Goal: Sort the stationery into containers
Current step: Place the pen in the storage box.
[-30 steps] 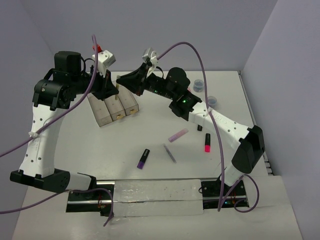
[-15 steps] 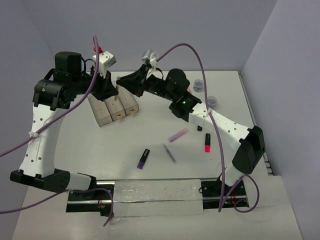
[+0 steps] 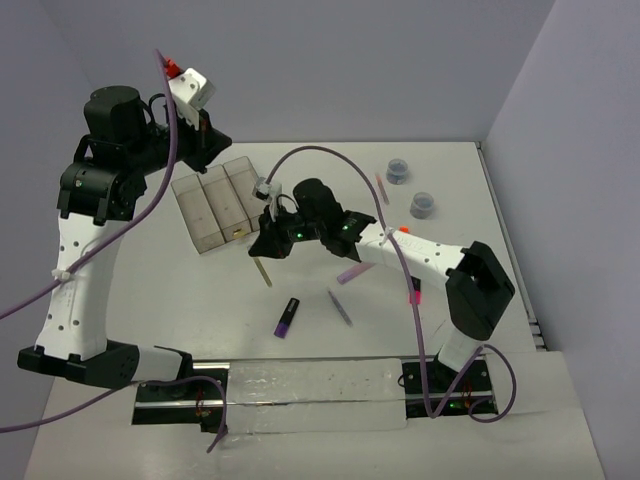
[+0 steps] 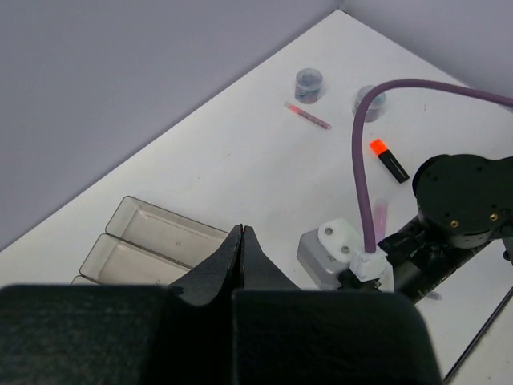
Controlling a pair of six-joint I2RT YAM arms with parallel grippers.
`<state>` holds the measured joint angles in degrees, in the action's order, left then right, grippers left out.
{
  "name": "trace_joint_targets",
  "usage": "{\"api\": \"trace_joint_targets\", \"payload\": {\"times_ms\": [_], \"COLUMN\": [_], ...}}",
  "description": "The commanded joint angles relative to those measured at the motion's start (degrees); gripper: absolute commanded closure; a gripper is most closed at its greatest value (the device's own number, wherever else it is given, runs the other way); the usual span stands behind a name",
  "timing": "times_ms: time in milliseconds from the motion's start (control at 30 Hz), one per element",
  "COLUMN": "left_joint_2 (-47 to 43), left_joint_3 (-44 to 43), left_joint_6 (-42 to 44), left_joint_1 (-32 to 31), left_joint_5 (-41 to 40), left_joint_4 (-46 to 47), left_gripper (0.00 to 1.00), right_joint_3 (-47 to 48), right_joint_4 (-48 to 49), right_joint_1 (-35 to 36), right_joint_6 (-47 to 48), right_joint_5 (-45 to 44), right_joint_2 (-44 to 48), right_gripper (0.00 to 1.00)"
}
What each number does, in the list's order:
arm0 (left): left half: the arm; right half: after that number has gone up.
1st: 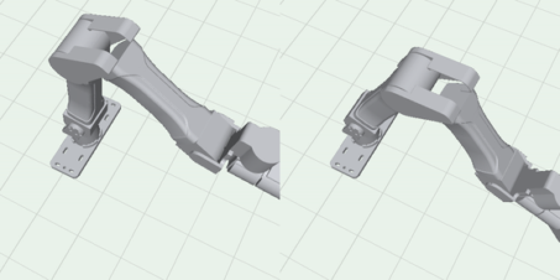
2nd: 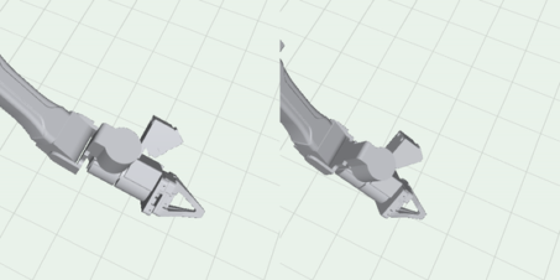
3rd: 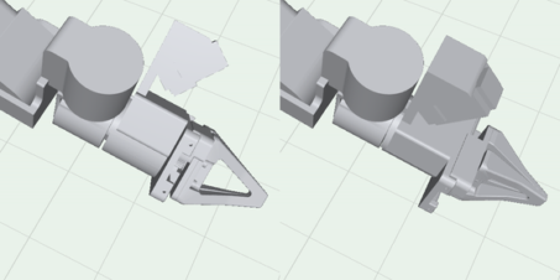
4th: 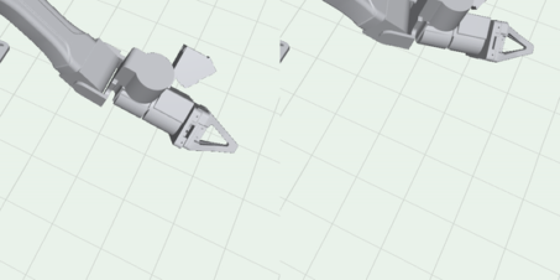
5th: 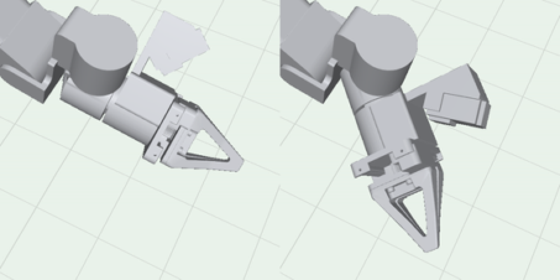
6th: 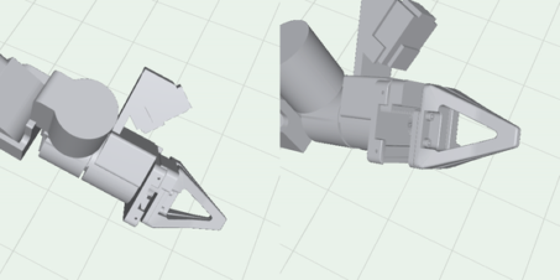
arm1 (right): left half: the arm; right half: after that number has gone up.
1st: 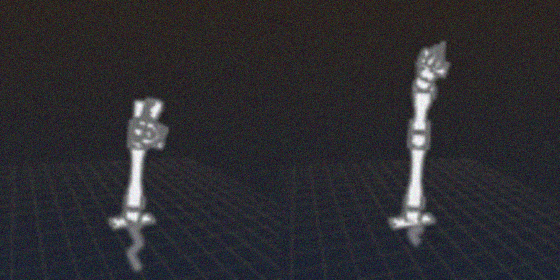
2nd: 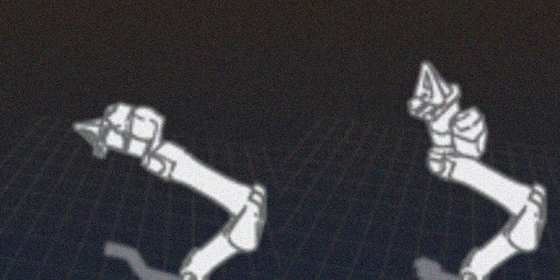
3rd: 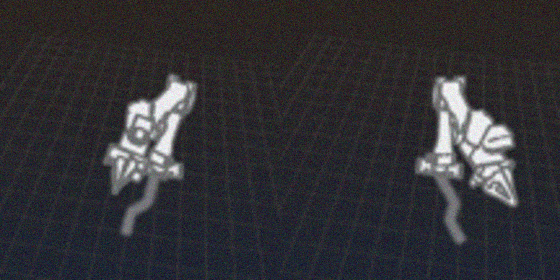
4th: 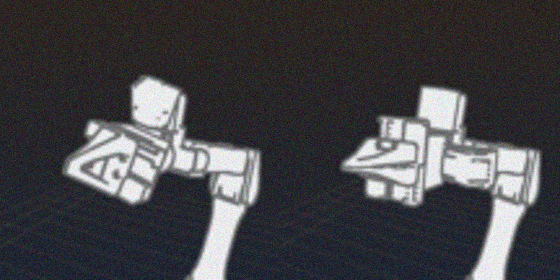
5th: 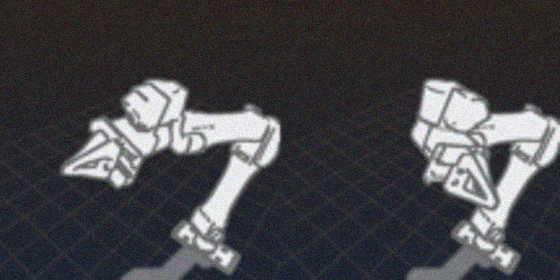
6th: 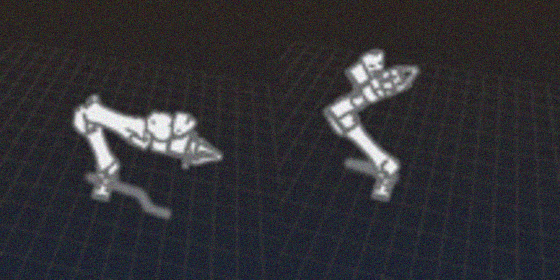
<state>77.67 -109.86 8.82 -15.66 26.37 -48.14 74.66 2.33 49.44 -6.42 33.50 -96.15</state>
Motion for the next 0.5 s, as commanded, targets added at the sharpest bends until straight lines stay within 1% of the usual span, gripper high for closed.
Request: {"api": "trace_joint_targets", "payload": {"times_ms": [0, 267, 400, 467], "left_joint_2": [-0.15, -0.95, -1.24, -1.71], "left_joint_3": [-0.07, 0.31, 0.76, 2.05], "left_joint_6": [-1.48, -1.12, -1.03, -1.17], "left_joint_1": [0.19, 0.23, 0.19, 0.19], "left_joint_5": [0.42, -0.68, -4.08, -6.48], "left_joint_4": [4.6, 3.93, 3.73, 3.82], "left_gripper": [1.0, 1.0, 1.0, 1.0], "right_joint_3": [2.26, 4.88, 5.21, 6.7], "right_joint_4": [-0.1, -0.57, 0.95, 1.53], "right_joint_1": [-0.24, -1.38, -2.74, -4.61], "right_joint_6": [-0.8, -0.66, -1.56, -2.81], "right_joint_5": [0.85, -0.07, 0.28, 1.13], "right_joint_2": [2.08, 0.44, 0.59, -0.09], "right_gripper": [1.0, 1.0, 1.0, 1.0]}}
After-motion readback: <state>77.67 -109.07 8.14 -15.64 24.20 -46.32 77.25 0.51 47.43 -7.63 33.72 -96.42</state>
